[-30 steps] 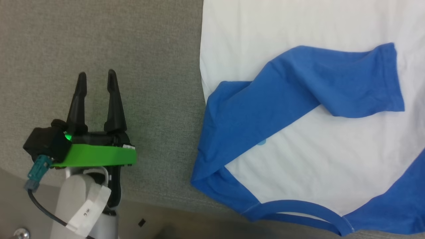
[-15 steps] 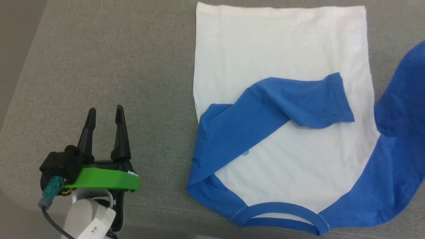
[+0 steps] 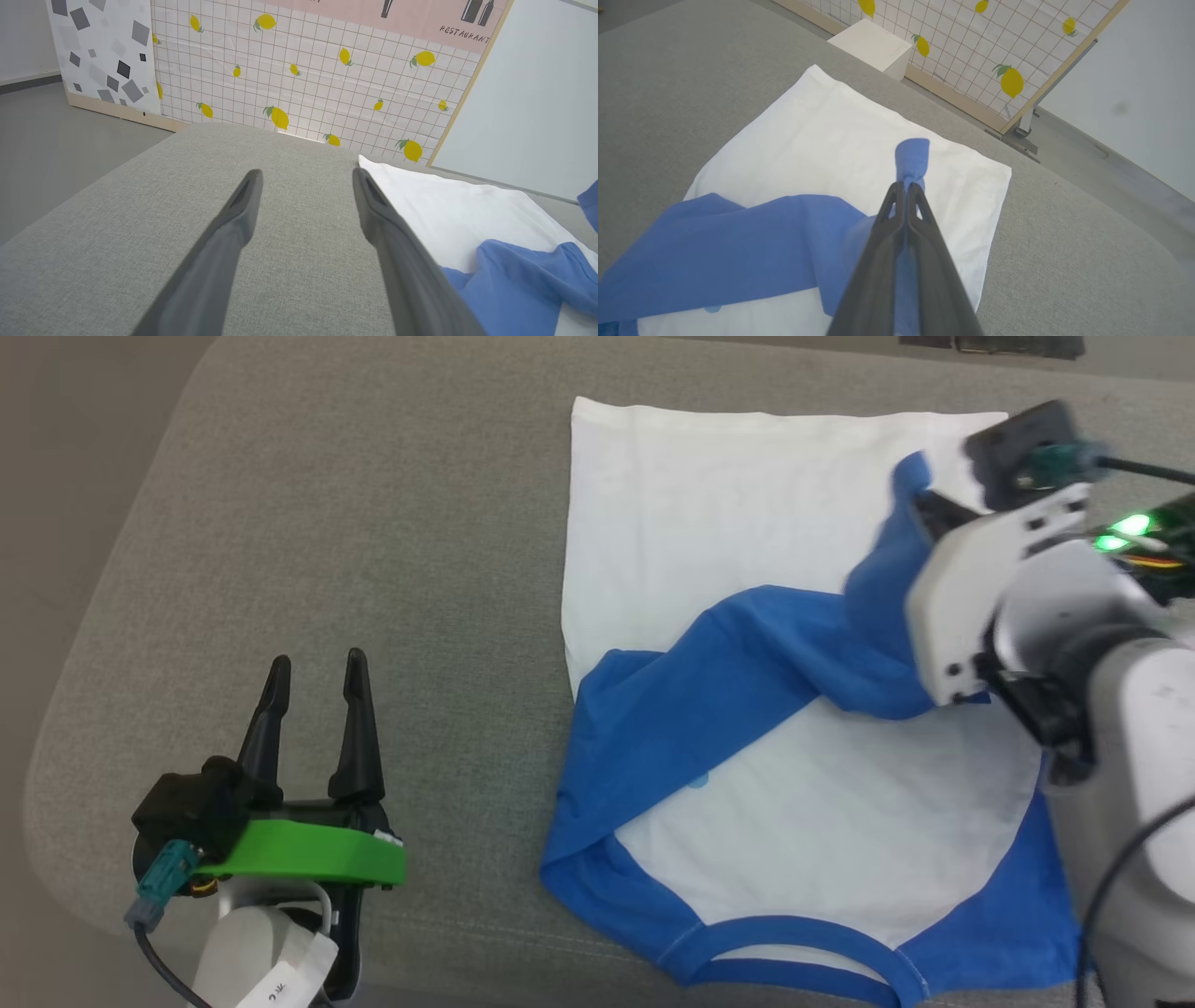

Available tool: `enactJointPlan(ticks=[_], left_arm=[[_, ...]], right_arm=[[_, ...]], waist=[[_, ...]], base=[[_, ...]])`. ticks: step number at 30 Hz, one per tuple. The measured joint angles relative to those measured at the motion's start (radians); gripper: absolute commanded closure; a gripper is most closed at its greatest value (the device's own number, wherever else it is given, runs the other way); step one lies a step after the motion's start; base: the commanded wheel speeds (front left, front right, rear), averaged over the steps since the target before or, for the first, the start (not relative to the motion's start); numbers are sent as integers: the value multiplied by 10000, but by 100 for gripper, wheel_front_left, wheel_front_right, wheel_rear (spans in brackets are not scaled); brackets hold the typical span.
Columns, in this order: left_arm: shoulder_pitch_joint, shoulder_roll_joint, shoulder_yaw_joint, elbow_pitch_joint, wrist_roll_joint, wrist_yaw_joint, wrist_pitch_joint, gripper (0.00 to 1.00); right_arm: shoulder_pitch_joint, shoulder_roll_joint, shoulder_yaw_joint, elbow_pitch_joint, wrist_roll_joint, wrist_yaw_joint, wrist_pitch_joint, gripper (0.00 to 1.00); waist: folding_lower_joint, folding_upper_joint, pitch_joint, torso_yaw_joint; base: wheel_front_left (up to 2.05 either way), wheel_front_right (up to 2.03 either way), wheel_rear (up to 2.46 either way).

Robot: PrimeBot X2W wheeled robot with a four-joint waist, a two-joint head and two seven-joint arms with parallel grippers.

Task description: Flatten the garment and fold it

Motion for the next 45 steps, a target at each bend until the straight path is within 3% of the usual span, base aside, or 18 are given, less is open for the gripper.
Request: enactJointPlan(ticks=[8, 22, 32, 37, 38, 40, 41, 45], left_arm=[[-21, 0, -132, 27, -109, 0, 0, 0], [-335, -4, -696, 117, -604, 0, 0, 0], [-523, -4, -1012, 184, -742, 2, 0, 0], [-626, -4, -1164, 240, -775, 8, 0, 0], [-635, -4, -1181, 244, -782, 10, 0, 0], [-637, -4, -1197, 257, -784, 10, 0, 0], [-636, -2, -1183, 267, -784, 12, 0, 0], [-629, -2, -1081, 320, -771, 13, 0, 0]], right_arm=[[-1492, 848, 995, 2859, -376, 0, -627, 100], [-3200, 1486, 828, 7380, -1469, 0, -1331, 100], [-3849, 1651, 1260, 9156, -1615, 0, -1616, 100], [-4066, 1647, 1630, 9492, -909, -2, -1735, 100], [-4088, 1645, 1687, 9536, -773, -2, -1762, 84], [-4094, 1634, 1837, 9605, -456, -4, -1854, 16], [-4094, 1639, 1898, 9618, -290, -4, -1885, 0], [-4060, 1685, 2088, 9526, 882, 0, -2395, 0]], waist=[[0, 0, 313, 382], [0, 0, 1005, 1301], [0, 0, 1359, 1784], [0, 0, 1426, 1912], [0, 0, 1434, 1921], [0, 0, 1424, 1910], [0, 0, 1413, 1892], [0, 0, 1290, 1746]], base=[[0, 0, 0], [0, 0, 0], [0, 0, 0], [0, 0, 0], [0, 0, 0], [0, 0, 0], [0, 0, 0], [0, 0, 0]])
